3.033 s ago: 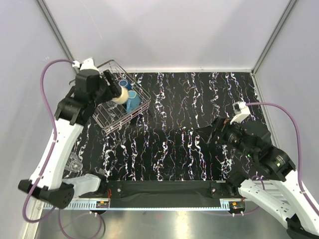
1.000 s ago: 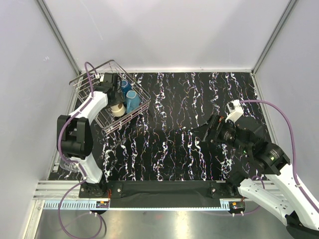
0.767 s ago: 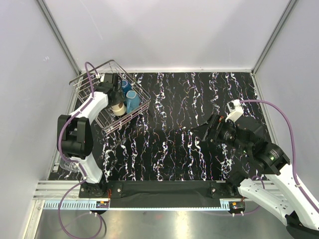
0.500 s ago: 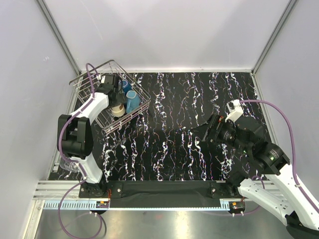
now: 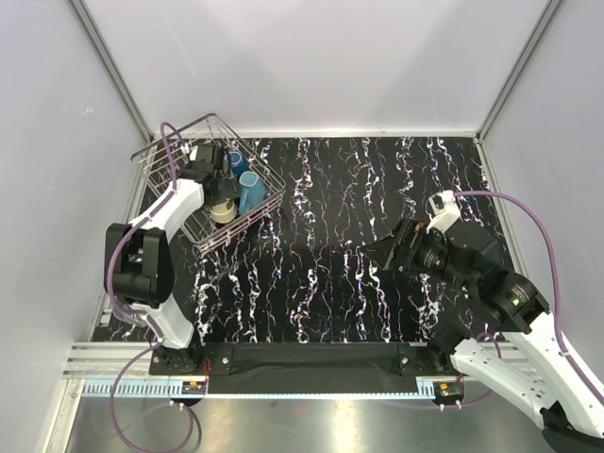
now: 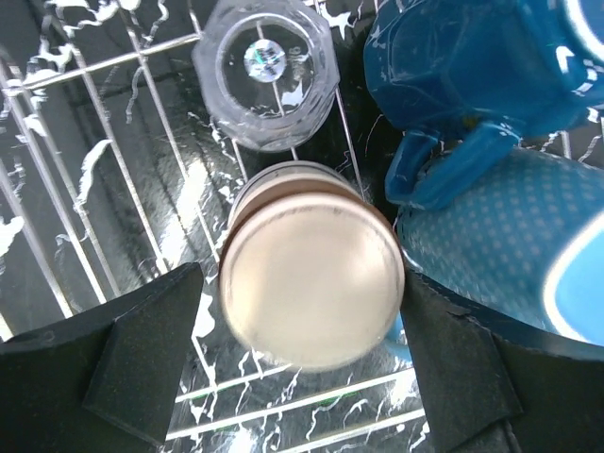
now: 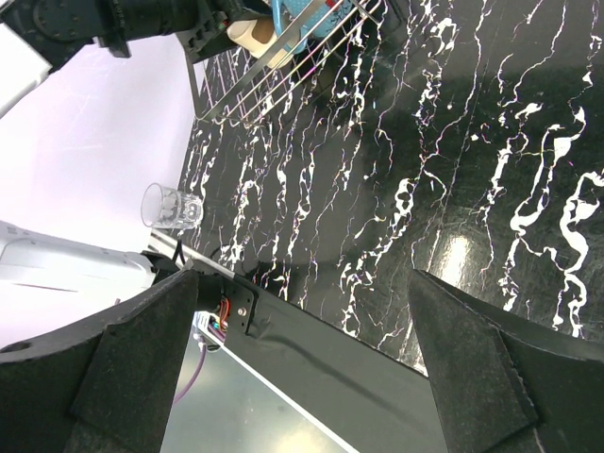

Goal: Load the cups into the dish rack

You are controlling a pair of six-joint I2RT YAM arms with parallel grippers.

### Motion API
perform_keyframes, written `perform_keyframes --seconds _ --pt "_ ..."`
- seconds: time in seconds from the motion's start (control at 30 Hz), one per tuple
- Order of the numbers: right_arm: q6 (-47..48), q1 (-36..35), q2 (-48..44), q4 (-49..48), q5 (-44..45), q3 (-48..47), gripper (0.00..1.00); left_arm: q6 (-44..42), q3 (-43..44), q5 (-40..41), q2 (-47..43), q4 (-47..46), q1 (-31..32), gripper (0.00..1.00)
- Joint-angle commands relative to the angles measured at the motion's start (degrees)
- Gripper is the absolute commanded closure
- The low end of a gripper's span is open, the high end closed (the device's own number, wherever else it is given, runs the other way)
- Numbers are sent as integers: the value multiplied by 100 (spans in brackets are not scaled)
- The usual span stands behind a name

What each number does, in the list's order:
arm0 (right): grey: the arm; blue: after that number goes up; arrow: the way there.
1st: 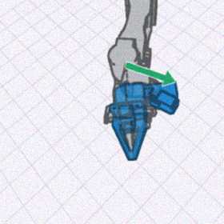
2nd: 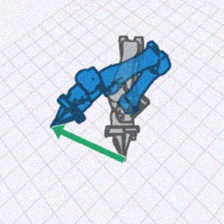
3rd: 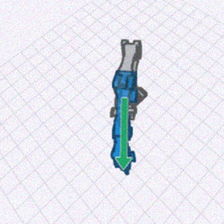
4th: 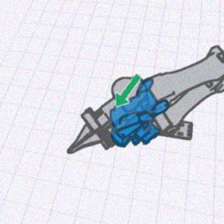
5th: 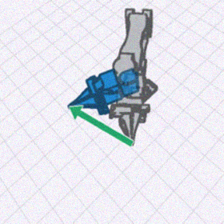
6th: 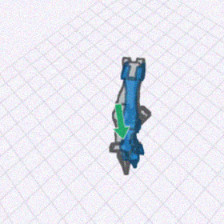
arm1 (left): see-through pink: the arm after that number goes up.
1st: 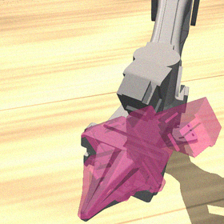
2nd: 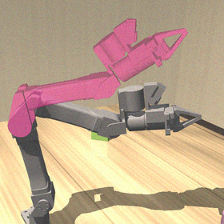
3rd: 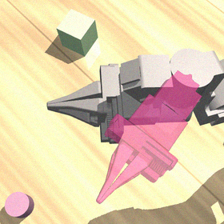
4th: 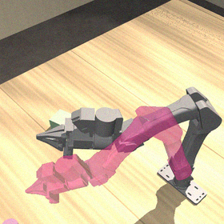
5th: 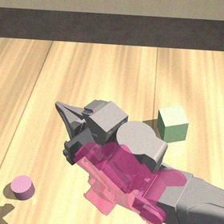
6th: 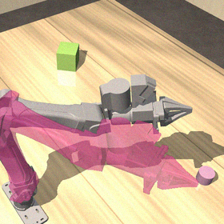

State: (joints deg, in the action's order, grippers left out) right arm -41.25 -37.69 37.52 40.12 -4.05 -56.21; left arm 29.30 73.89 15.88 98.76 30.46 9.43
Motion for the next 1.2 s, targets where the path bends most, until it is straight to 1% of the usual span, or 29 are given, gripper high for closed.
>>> perform_keyframes --seconds 0.0,0.13,0.2,0.23,0.3,0.37,0.5,0.6,0.63,0.7,0.73,0.77,0.87,1.03,1.07,1.13,1.17 --pt "-41 16 10 -197 -43 -5 0 -65 64 327 -603 -49 32 11" --pt "3 16 63 -250 -78 22 0 -30 204 643 -1050 126 50 10" --pt "3 25 124 -285 -130 31 0 145 301 968 -1235 460 41 9" --pt "3 25 142 -320 -192 39 0 198 293 1048 -1471 626 41 9" --pt "3 25 168 -347 -245 39 0 391 249 1215 -1718 777 6 1" --pt "30 25 177 -373 -289 31 0 471 109 1225 -2052 900 -46 1" --pt "100 16 168 -364 -359 4 0 524 -208 953 -2430 1023 -344 1" --pt "153 25 159 -373 -412 30 0 655 -410 1031 -2659 1295 -573 1" --pt "170 25 159 -408 -438 39 0 743 -471 1118 -2712 1374 -626 1" --pt "136 16 142 -487 -561 144 0 1250 -489 1600 -2757 1883 -819 1" --pt "118 16 159 -592 -614 188 0 1384 -489 1698 -2748 2076 -881 1" --pt "100 16 159 -645 -745 276 0 1464 -489 1847 -2731 2400 -934 1" --pt "21 8 151 -830 -948 460 0 1587 -585 1988 -2730 2772 -1276 1" --pt "-23 25 54 -1032 -1123 690 0 1868 -1304 2085 -3090 2931 -1725 1" --pt "-6 25 28 -1032 -1150 716 1 1939 -1411 2138 -3265 2922 -1760 1" --pt "21 16 1 -1050 -1168 795 0 2018 -1709 2148 -3485 2782 -2031 2" --pt "38 25 1 -1050 -1168 795 0 2018 -1798 2147 -3486 2738 -2033 2"
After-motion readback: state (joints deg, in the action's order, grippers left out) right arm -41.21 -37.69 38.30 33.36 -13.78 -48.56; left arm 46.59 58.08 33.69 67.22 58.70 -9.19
